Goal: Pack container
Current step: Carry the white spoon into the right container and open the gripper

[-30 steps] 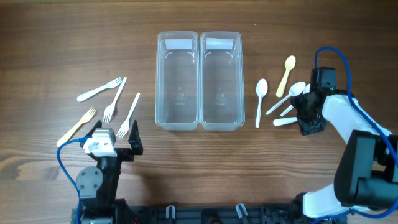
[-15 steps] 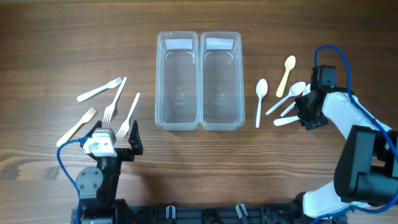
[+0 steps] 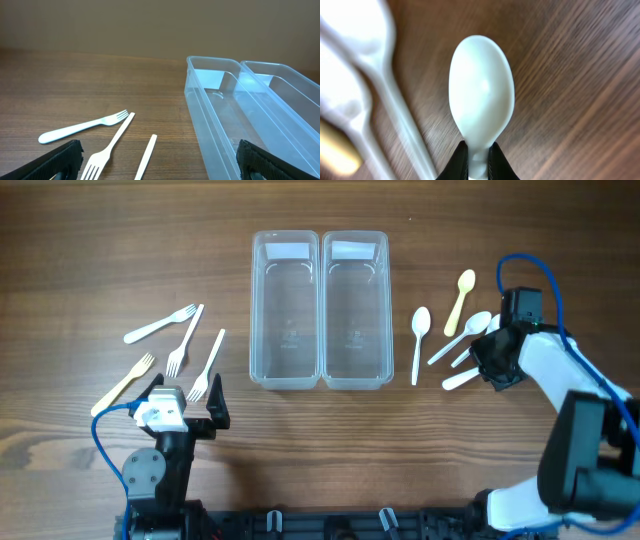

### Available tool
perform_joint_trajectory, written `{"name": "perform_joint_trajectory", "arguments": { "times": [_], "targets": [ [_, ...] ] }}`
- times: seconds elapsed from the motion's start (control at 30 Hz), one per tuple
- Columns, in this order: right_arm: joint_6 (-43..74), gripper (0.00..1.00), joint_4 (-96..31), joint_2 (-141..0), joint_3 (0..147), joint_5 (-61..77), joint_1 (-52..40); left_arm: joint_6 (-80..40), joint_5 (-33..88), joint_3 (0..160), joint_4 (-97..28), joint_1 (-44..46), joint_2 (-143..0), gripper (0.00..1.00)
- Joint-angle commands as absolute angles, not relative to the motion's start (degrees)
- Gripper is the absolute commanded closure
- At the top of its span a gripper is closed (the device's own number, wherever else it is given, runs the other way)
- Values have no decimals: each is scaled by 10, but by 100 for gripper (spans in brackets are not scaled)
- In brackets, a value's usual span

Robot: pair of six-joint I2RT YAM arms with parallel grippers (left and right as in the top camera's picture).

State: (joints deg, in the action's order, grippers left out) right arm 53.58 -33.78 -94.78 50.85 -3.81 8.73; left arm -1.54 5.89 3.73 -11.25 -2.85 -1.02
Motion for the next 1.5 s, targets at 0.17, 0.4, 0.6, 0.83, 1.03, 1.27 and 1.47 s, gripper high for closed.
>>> {"name": "perform_joint_trajectory", "arguments": {
  "times": [0.17, 0.4, 0.6, 0.83, 1.03, 1.27, 1.47],
  "targets": [
    [312, 95, -332, -640, 512, 76, 76, -4, 60, 34, -111, -29, -5, 0],
    [239, 96, -227, -578, 512, 242, 5, -4, 60, 34, -111, -29, -5, 0],
    [173, 96, -172, -638, 511, 251, -102, -4, 60, 34, -111, -29, -5, 0],
    [165, 96, -103, -770, 512, 249, -185, -4, 60, 34, -111, -29, -5, 0],
    [193, 55, -57, -809, 512, 247, -211, -4, 60, 34, -111, -29, -5, 0],
    [240, 38, -86, -791, 545, 197, -207, -4, 60, 34, -111, -29, -5, 0],
    [287, 38, -386, -748, 688, -79, -162, -4, 60, 34, -111, -29, -5, 0]
  ]
}}
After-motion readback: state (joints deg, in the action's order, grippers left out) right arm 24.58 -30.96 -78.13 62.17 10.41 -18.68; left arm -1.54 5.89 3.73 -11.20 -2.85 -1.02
